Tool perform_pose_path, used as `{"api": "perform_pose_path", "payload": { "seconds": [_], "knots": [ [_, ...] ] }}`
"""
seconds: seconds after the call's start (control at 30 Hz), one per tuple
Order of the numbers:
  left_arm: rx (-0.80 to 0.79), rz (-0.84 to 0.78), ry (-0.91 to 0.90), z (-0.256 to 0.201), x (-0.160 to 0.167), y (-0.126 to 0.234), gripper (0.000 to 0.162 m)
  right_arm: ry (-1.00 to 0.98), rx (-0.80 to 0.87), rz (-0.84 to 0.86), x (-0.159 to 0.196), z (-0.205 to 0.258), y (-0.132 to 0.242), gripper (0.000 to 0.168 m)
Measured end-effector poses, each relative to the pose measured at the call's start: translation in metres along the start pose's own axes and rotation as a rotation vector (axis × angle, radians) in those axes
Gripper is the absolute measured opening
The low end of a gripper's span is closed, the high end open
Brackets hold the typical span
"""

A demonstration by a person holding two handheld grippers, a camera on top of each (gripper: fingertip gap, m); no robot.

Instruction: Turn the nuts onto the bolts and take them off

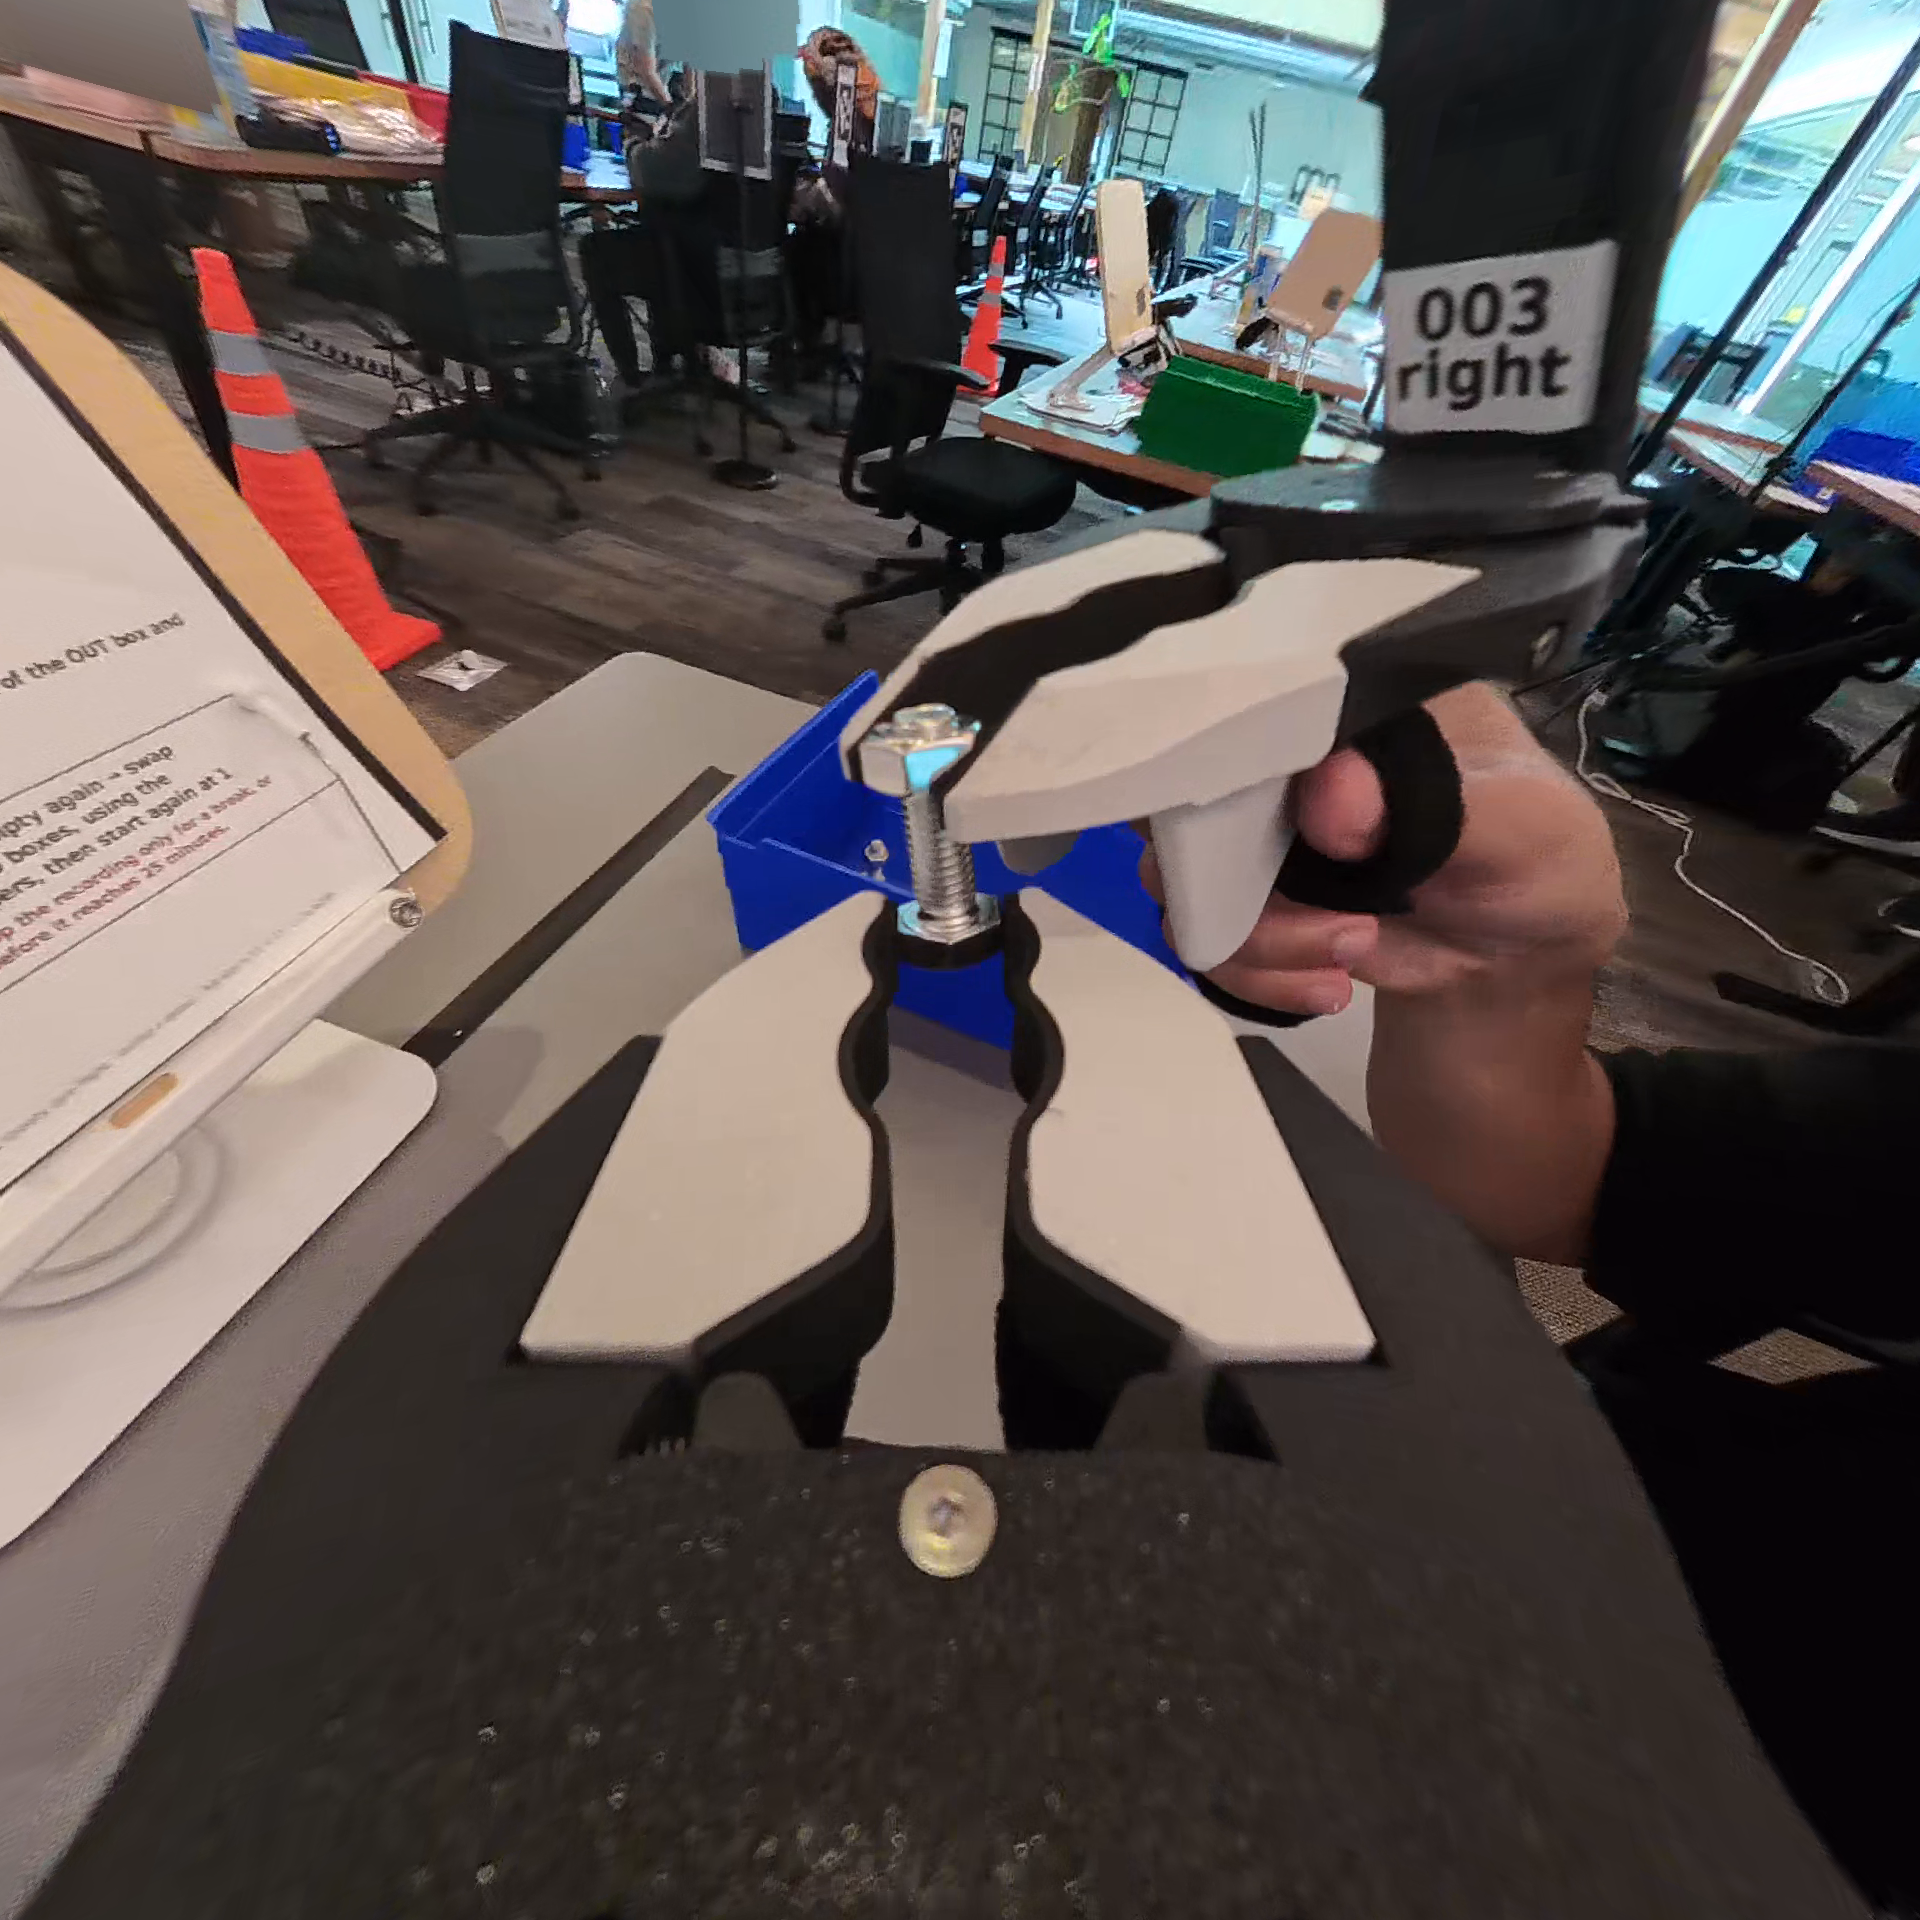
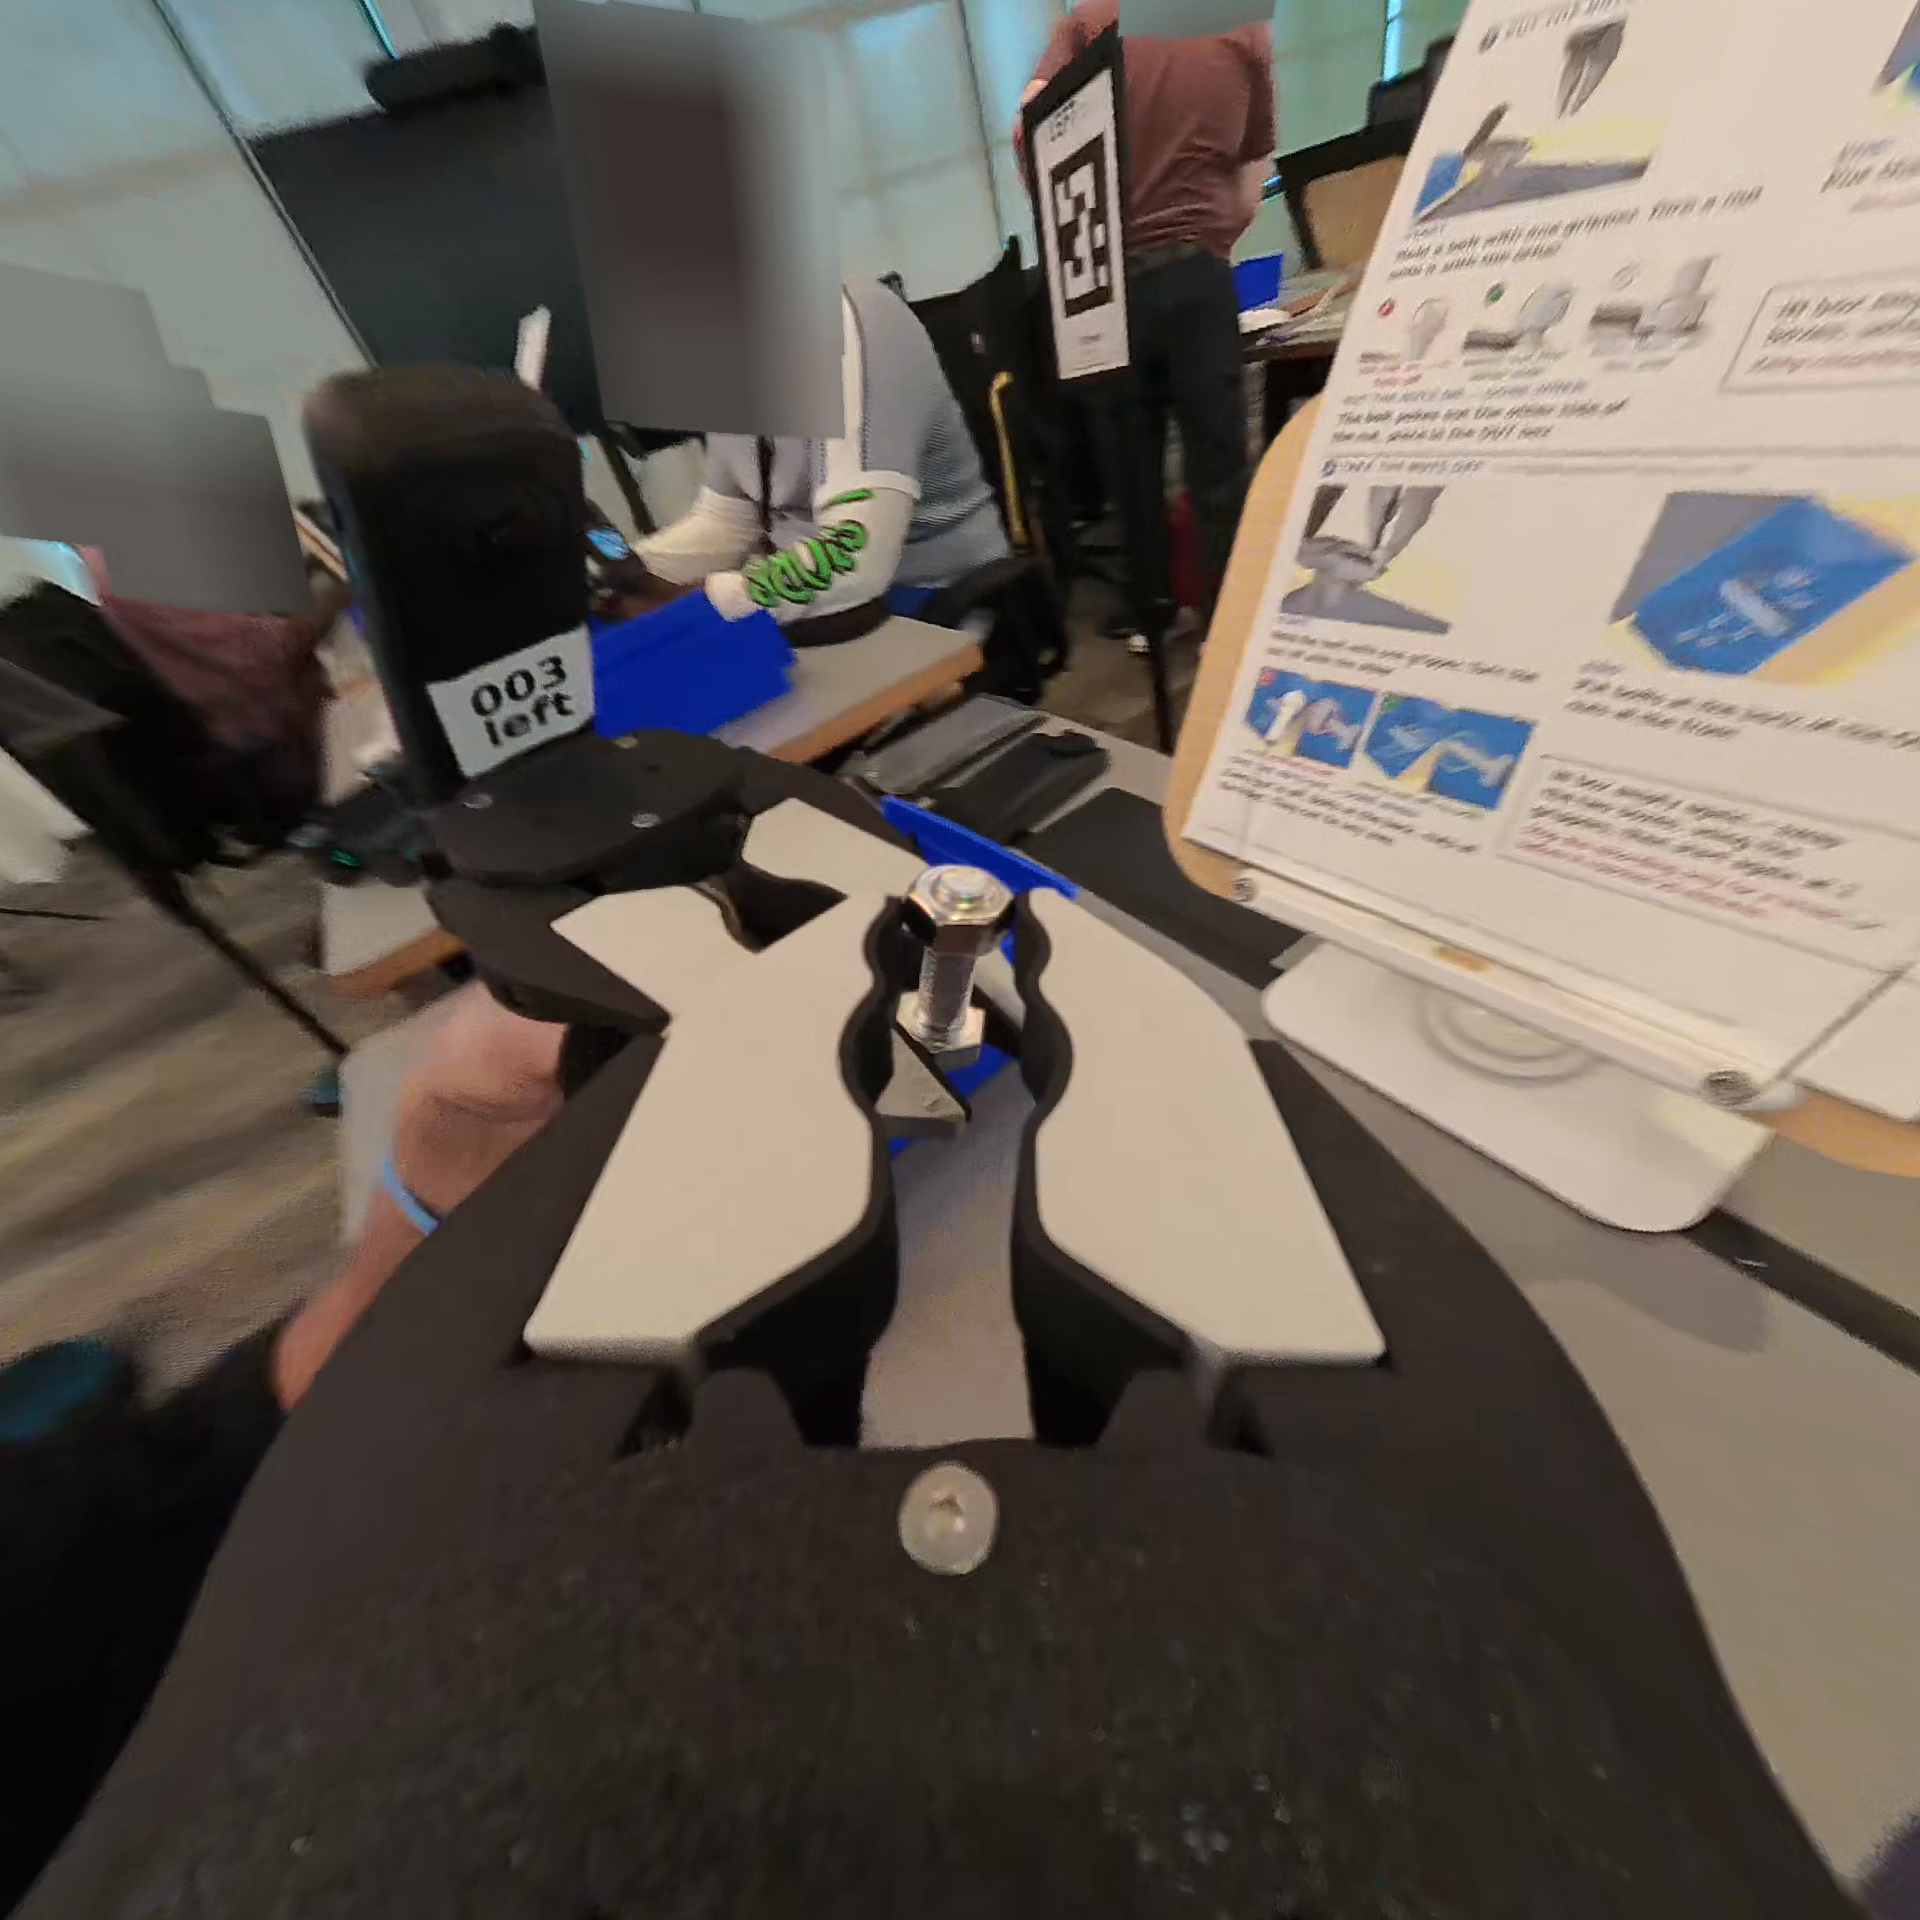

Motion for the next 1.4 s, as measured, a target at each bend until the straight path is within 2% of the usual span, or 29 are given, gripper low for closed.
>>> {"api": "perform_pose_path", "payload": {
  "seconds": [0.03,0.1,0.23,0.33,0.47,0.53,0.57,0.6,0.77,0.9,1.0,1.07,1.13,1.17,1.23,1.33,1.4],
  "knots": [
    [0.016,-0.005,-0.005,-0.001,0.000,0.000,0.018,0.040,0.005,0.003,0.000,0.002,0.001,0.023],
    [0.098,-0.027,0.004,-0.007,-0.002,0.003,0.018,0.081,-0.113,-0.027,-0.004,0.011,0.005,0.043],
    [0.361,-0.104,0.054,-0.022,-0.008,0.014,0.018,0.062,-0.560,-0.120,-0.010,0.021,0.021,0.049],
    [0.538,-0.132,0.087,-0.033,-0.010,0.023,0.018,-0.069,-0.824,-0.114,-0.006,0.015,0.026,0.053],
    [0.648,-0.119,0.084,-0.041,-0.007,0.024,0.018,-0.216,-1.055,-0.121,-0.003,0.019,0.019,0.054],
    [0.662,-0.122,0.094,-0.041,-0.007,0.022,0.018,-0.241,-1.125,-0.141,-0.003,0.023,0.018,0.043],
    [0.670,-0.124,0.097,-0.041,-0.007,0.022,0.018,-0.241,-1.120,-0.139,-0.002,0.023,0.015,0.036],
    [0.673,-0.121,0.097,-0.041,-0.007,0.021,0.018,-0.229,-1.098,-0.139,-0.001,0.022,0.012,0.020],
    [0.573,-0.146,0.116,-0.030,-0.009,0.019,0.017,-0.252,-0.956,-0.157,-0.004,0.013,0.006,0.020],
    [0.337,-0.144,0.061,-0.016,-0.009,0.014,0.018,-0.290,-0.680,-0.148,-0.007,0.004,-0.001,0.020],
    [0.109,-0.094,-0.001,-0.002,-0.006,0.008,0.017,-0.325,-0.379,-0.116,-0.004,-0.006,-0.004,0.020],
    [-0.022,-0.059,-0.076,0.002,-0.004,0.004,0.017,-0.238,-0.196,-0.113,-0.003,-0.008,-0.002,0.020],
    [-0.063,-0.040,-0.100,0.001,-0.003,0.001,0.017,-0.152,-0.110,-0.109,-0.004,-0.005,0.000,0.020],
    [-0.053,-0.046,-0.101,-0.002,-0.004,0.001,0.017,-0.128,-0.106,-0.111,-0.005,-0.003,0.001,0.020],
    [0.014,-0.067,-0.085,-0.008,-0.007,0.004,0.017,-0.074,-0.166,-0.137,-0.010,0.001,0.007,0.036],
    [0.138,-0.120,-0.038,-0.014,-0.011,0.012,0.018,-0.021,-0.412,-0.261,-0.023,0.007,0.026,0.043],
    [0.300,-0.158,0.016,-0.021,-0.013,0.019,0.017,-0.010,-0.601,-0.316,-0.025,0.007,0.036,0.045]
  ]
}}
Point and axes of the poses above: each gripper's, where its closed fingertips meet, y back along the fingers, x out of its underside, z = x × y across the jaws, the point moved 6 cm from there along y, back along the fingers, and after that the axes turned 3 degrees about z, right-handed, at the moved point
